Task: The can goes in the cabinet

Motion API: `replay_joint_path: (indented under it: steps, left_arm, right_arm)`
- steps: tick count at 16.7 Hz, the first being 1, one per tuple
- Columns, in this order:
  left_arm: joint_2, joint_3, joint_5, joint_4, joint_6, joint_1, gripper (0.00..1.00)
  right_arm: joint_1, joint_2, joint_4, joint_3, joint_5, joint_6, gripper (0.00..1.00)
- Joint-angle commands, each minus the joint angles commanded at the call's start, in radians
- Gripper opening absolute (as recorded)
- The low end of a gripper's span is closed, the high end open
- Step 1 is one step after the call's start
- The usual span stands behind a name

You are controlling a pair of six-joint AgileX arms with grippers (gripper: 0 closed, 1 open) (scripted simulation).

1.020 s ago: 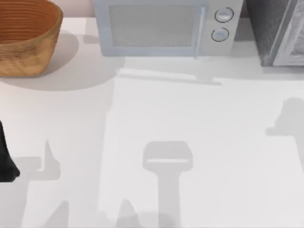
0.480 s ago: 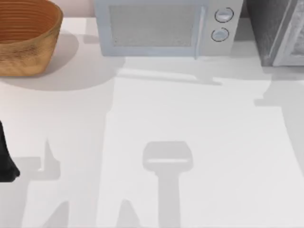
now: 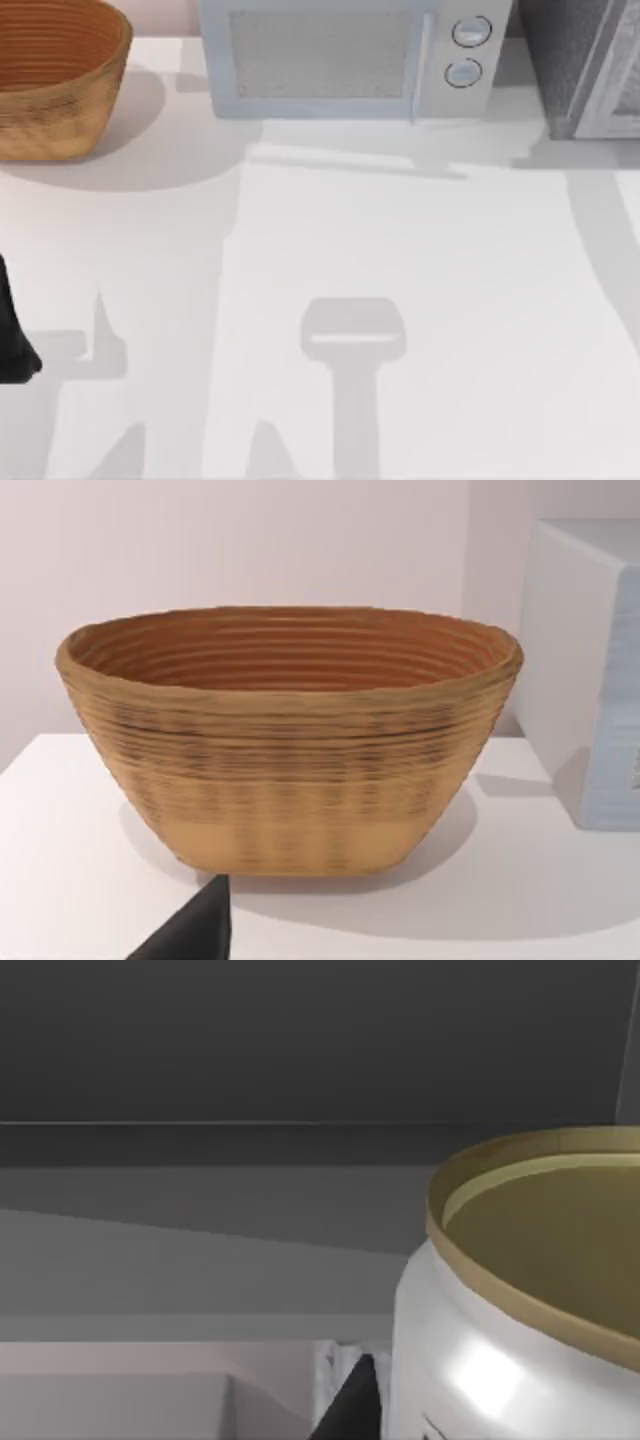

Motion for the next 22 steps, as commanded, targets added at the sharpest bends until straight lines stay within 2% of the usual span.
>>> replay_joint_path:
  steps: [6, 16, 22]
  left_arm:
    - [0.0, 0.0, 0.0, 0.0, 0.0, 0.0, 1.0]
    - [0.0, 0.0, 0.0, 0.0, 0.0, 0.0, 1.0]
    - [0.0, 0.0, 0.0, 0.0, 0.0, 0.0, 1.0]
  right_arm:
    - [0.03, 0.204, -0.068, 0.266, 0.027, 0.003, 0.0]
    - [0.034, 0.247, -0.082, 0.314, 0.029, 0.006, 0.0]
    - [0.023, 0.373, -0.124, 0.484, 0.019, 0.006, 0.0]
